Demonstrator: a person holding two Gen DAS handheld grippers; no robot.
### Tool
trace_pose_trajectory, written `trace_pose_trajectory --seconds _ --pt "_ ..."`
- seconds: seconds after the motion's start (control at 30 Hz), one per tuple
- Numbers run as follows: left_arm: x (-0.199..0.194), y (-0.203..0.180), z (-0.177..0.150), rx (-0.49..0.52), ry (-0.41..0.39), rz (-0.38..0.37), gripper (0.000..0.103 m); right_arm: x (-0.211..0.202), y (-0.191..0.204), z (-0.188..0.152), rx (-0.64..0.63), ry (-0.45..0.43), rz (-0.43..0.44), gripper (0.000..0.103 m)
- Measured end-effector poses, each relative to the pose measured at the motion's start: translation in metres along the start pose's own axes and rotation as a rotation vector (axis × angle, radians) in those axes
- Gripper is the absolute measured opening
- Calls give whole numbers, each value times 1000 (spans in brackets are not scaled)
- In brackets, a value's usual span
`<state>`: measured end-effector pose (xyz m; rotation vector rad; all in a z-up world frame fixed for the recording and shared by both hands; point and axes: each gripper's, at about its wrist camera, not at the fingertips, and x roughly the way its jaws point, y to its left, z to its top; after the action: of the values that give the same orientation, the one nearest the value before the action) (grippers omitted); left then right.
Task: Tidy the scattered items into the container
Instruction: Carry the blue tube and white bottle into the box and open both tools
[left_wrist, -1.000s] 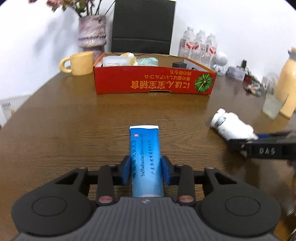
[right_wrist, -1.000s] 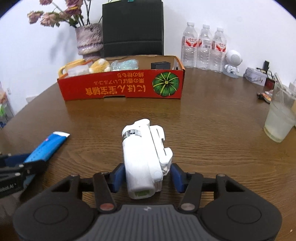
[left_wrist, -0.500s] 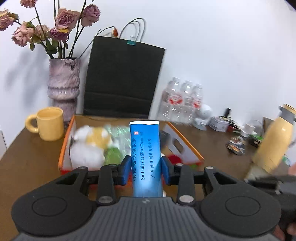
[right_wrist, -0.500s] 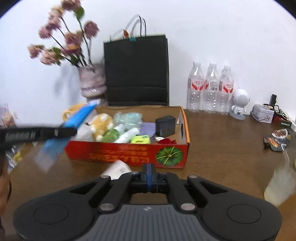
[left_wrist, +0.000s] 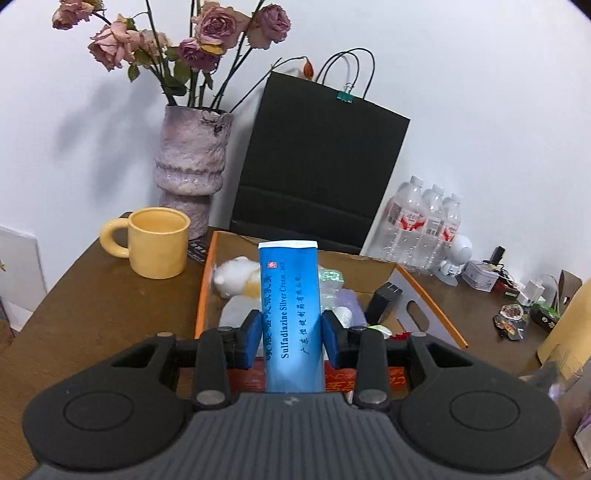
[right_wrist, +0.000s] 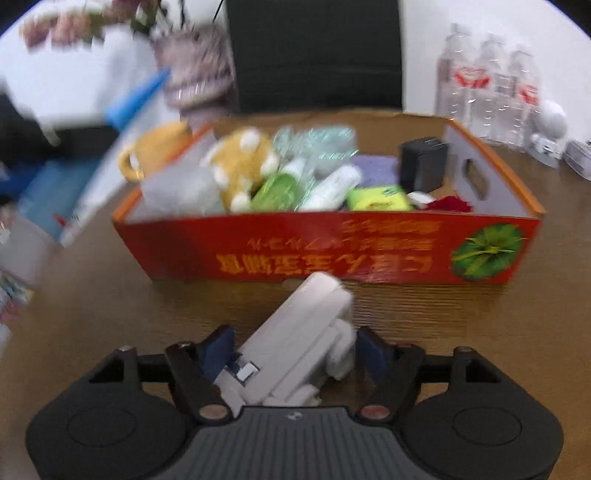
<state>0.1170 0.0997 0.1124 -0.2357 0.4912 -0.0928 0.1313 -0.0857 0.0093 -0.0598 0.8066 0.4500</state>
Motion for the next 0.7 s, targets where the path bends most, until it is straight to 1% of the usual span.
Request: trace_pose_trajectory --seconds 0.1,0.13,0.2,0.23,0.27,0.3,0.33,0.4,0.5,0.53,0.57,0.6,0.63,0.67,0.7 --pt "-5 2 -2 -9 3 -4 35 19 20 2 -101 24 -33 77" --pt "-8 3 -3 -14 4 -9 35 19 21 0 -142 36 -15 76" --pt "-15 4 -4 -14 -7 -14 35 6 12 -11 -238 69 84 74" --pt "-18 4 -5 -14 -12 -16 35 -1 7 -16 -267 76 108 71" --pt "-21 5 -5 -15 -18 -19 35 -8 2 -21 -277 73 104 71" --pt "-22 4 -6 -20 -19 -23 35 -14 -3 -27 -279 58 80 74" --pt "-23 4 -7 -26 -21 -26 35 -19 -4 -33 -274 42 34 82" --pt "-23 0 -10 -26 -12 -38 35 -23 -4 -42 -267 29 -51 87" --pt "-24 -7 -15 -11 0 -52 35 -32 2 -55 -231 13 -143 89" --pt "-25 -9 -17 -5 2 -55 35 -33 3 -58 -206 9 -167 89" --pt "-25 -10 -19 -4 5 -57 35 -35 1 -59 -169 6 -172 89" --pt "-24 -11 -20 -3 11 -57 35 -34 -2 -58 -127 2 -148 86" --pt "-23 -12 -21 -1 16 -57 35 -32 -8 -57 -79 -6 -90 65" --pt "-22 -13 -22 -1 22 -55 35 -33 -11 -56 -50 -25 -44 56" --pt "-20 -14 -23 -1 28 -54 35 -34 -12 -54 -50 -35 -39 54"
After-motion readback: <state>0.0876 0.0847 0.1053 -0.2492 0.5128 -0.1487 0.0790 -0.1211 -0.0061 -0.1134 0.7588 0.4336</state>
